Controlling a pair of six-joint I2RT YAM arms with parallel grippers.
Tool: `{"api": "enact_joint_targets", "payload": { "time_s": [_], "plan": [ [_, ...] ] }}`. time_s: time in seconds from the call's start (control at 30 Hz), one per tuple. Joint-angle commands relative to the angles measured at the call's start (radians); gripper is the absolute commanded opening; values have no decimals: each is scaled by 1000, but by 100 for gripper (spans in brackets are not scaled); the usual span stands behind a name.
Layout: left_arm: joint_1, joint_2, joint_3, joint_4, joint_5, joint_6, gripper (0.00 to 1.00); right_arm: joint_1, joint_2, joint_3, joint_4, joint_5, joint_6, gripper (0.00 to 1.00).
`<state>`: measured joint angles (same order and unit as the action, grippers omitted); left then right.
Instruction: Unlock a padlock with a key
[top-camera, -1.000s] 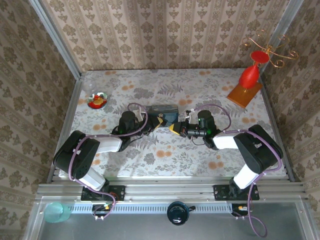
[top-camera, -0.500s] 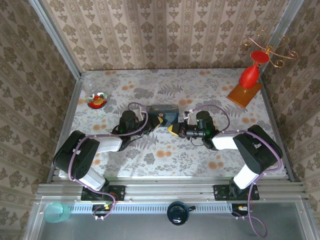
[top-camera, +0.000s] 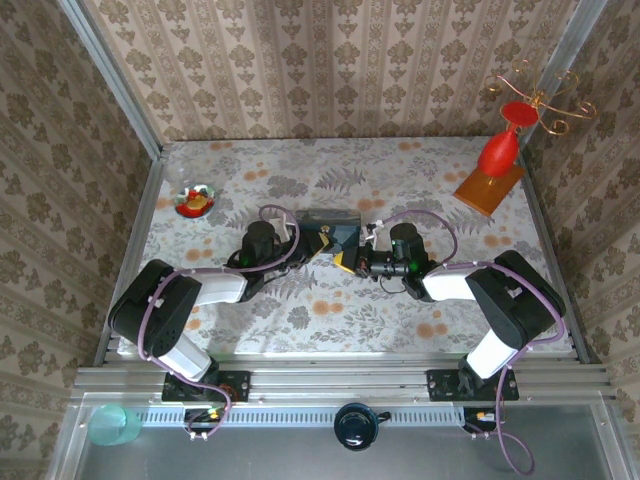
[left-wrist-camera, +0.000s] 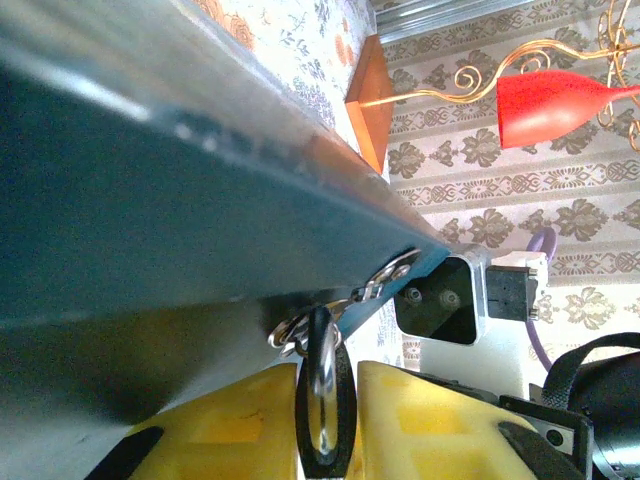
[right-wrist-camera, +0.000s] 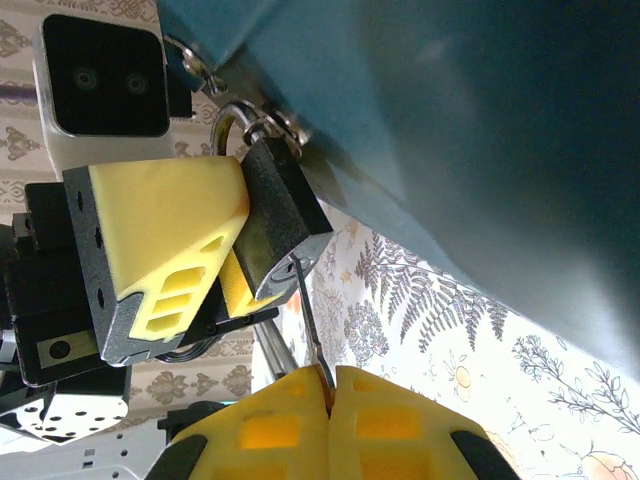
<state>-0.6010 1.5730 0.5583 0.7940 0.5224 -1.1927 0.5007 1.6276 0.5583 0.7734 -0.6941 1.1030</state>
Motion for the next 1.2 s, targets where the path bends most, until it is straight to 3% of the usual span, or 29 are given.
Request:
{"api": "enact_joint_targets", "payload": {
  "time_s": [0.0,0.33,0.6,0.9,1.17],
  "plan": [
    [-36,6,34,75,77,19,22,15,-20,9,15,25,-18,0],
    [-38,9,36,88,73,10,13,9,-30,-2,7,63,-3,0],
    [-51,28,1,203,45,-24,4,-38,-3,-59,212,68,182,0],
    [-60,69,-30,347,8,-58,1,-51,-31,-71,215,99,228,0],
    [-69,70,-31,346,-2,-56,0,-50,-3,-90,250,122,250,0]
  ]
}}
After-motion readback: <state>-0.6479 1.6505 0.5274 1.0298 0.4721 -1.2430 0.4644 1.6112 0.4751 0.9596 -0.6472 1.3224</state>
